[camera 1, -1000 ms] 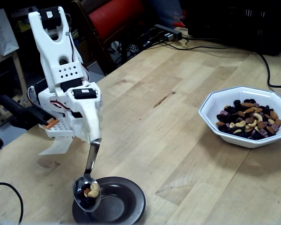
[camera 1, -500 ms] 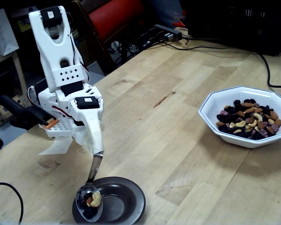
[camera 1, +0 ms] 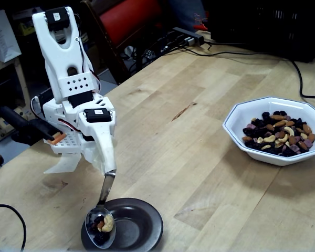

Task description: Use spoon to transfer food from the white bowl to brown plate

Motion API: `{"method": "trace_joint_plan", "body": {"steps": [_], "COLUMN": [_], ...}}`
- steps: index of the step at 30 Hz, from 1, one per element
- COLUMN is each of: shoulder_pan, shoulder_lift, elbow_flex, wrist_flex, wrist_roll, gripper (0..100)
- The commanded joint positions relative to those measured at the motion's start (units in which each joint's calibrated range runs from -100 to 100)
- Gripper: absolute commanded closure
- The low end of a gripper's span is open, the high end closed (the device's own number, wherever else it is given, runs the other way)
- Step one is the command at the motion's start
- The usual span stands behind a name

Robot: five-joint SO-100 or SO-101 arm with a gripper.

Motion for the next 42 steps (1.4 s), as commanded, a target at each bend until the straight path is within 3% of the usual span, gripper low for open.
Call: {"method": "trace_joint_plan", "body": {"steps": [1,13,21,36,42], "shoulder_pan": [-0.1,0.0,-0.2,-6.3,-6.8], "shoulder_lift": [-0.1,6.7,7.3,7.4,7.4], "elbow_flex": [0.3,0.3,0.3,0.3,0.3], "wrist_flex": [-0.6,-1.3,-1.2,-0.8,-0.8], "wrist_roll": [0.2,0.4,7.0,8.3,11.8], "gripper": [96,96,96,96,96]}}
